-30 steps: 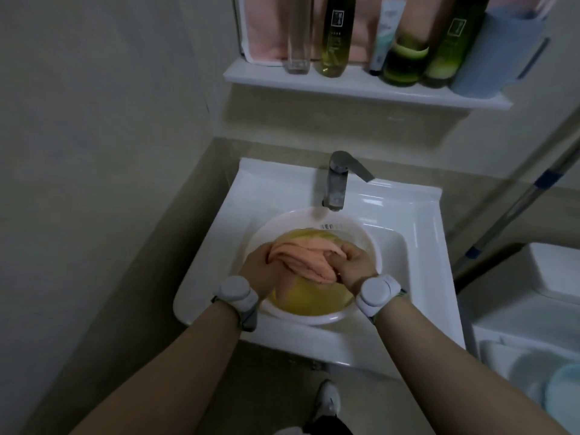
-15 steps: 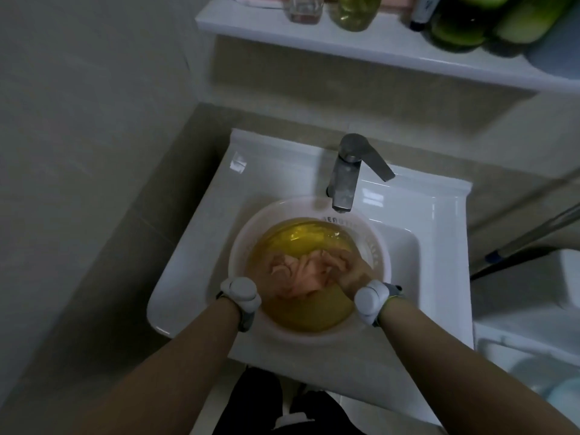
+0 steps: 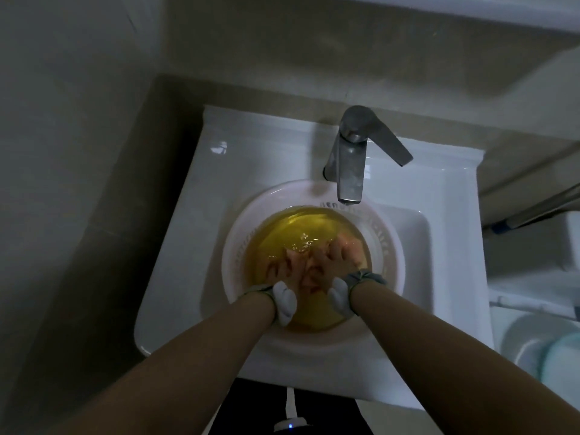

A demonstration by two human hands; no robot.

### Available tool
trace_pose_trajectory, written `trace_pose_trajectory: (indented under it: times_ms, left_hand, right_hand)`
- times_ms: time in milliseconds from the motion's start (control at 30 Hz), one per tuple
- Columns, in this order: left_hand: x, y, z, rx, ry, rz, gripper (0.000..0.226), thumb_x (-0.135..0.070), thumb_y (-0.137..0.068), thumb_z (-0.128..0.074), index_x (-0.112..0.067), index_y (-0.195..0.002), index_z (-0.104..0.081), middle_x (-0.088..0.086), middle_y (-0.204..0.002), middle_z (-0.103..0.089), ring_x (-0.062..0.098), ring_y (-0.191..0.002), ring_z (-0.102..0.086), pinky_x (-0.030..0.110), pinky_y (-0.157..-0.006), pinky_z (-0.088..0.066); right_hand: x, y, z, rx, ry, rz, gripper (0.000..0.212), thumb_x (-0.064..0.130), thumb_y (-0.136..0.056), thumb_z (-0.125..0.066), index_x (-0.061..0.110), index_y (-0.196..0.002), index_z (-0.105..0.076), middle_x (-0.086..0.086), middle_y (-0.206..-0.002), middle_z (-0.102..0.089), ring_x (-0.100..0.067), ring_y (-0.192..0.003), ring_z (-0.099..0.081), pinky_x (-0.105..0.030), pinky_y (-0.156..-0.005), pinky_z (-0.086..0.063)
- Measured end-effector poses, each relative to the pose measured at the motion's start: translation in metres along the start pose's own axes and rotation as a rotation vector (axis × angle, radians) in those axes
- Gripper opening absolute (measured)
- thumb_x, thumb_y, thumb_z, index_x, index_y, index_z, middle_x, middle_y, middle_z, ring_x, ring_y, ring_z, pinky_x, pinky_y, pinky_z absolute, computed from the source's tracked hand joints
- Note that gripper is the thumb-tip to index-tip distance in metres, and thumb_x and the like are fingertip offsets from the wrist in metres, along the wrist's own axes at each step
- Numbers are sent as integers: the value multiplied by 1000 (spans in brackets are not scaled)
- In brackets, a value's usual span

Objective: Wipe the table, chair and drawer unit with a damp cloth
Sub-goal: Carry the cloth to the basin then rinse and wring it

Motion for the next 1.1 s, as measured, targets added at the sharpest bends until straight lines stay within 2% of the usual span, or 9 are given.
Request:
trace_pose_trajectory:
  times_ms: [200, 333, 467, 533, 600, 700, 867, 1000, 1100]
  left_hand:
    - [23, -29, -18, 212, 132, -28, 66, -43, -97, -36, -26, -149, 2, 8, -157, 5, 33, -144, 2, 47, -117, -2]
    - [23, -35, -25, 158, 112, -81, 68, -47, -96, -37, -33, -147, 6, 3, -157, 6, 34, -142, -1, 47, -115, -3]
    - [19, -27, -13, 3, 515, 292, 69, -48, -96, -35, -21, -149, 1, 19, -155, -6, 37, -141, -14, 46, -113, -13]
    - [19, -23, -5, -35, 670, 341, 63, -48, -98, -27, -16, -149, -9, 18, -153, -18, 36, -138, -24, 44, -113, -19]
    - [20, -23, 2, -31, 1022, 329, 59, -48, -99, -19, -9, -140, -35, 21, -141, -41, 36, -127, -42, 46, -108, -32]
    - [14, -20, 11, 204, 1814, 457, 75, -62, -94, -17, -2, -98, -63, 22, -96, -64, 32, -89, -60, 44, -81, -51]
    - [19, -11, 37, 314, 2004, 505, 41, -45, -95, -41, -9, -88, -59, 14, -88, -60, 27, -80, -56, 37, -64, -46]
    - [14, -7, 39, 325, 1971, 519, 32, -31, -95, -44, -3, -87, -56, 14, -89, -57, 26, -81, -54, 40, -76, -48]
    - [9, -10, 33, 326, 2036, 518, 30, -25, -98, -39, -6, -79, -53, 12, -82, -53, 23, -75, -51, 36, -69, -46]
  right_hand:
    - [-8, -12, -13, 199, 225, -9, 97, 51, -82, -55, 37, -146, 17, -8, -155, 25, -45, -140, 18, -70, -106, -10]
    - [1, -8, -9, 80, 125, -109, 91, 45, -79, -60, 41, -145, 3, -5, -153, 10, -46, -139, 2, -68, -105, -21]
    - [13, 0, 2, -109, -490, -119, 53, 24, -92, -54, 19, -141, -35, -17, -141, -37, -33, -125, -41, -37, -105, -39]
    - [25, 12, 6, -85, -972, -54, 42, 6, -94, -50, 7, -134, -40, -20, -120, -57, -22, -96, -58, -17, -74, -51]
    - [35, 26, 12, -183, -1097, -20, 30, 4, -93, -50, 7, -123, -46, -15, -101, -62, -13, -72, -55, -17, -54, -45]
    - [51, 45, 19, -263, -1170, 90, 17, 9, -94, -52, 7, -111, -52, -15, -98, -63, -19, -76, -61, -23, -59, -51]
    - [68, 65, 29, -369, -1074, 255, 19, 21, -97, -47, 5, -99, -57, -19, -95, -63, -33, -86, -61, -48, -76, -53]
    - [73, 63, 39, -438, -837, 327, 38, 30, -92, -33, 3, -95, -58, -11, -90, -62, -28, -83, -58, -43, -77, -47]
    - [66, 47, 35, -457, -698, 250, 36, 28, -96, -32, 3, -97, -57, -11, -92, -61, -28, -85, -55, -43, -82, -44]
Point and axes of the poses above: each hand's wrist, its own y-axis away from the middle knuckle, its own z-axis out of the back of the hand, x = y × z, the point moved 2 cm from there along -y, towards the middle knuckle
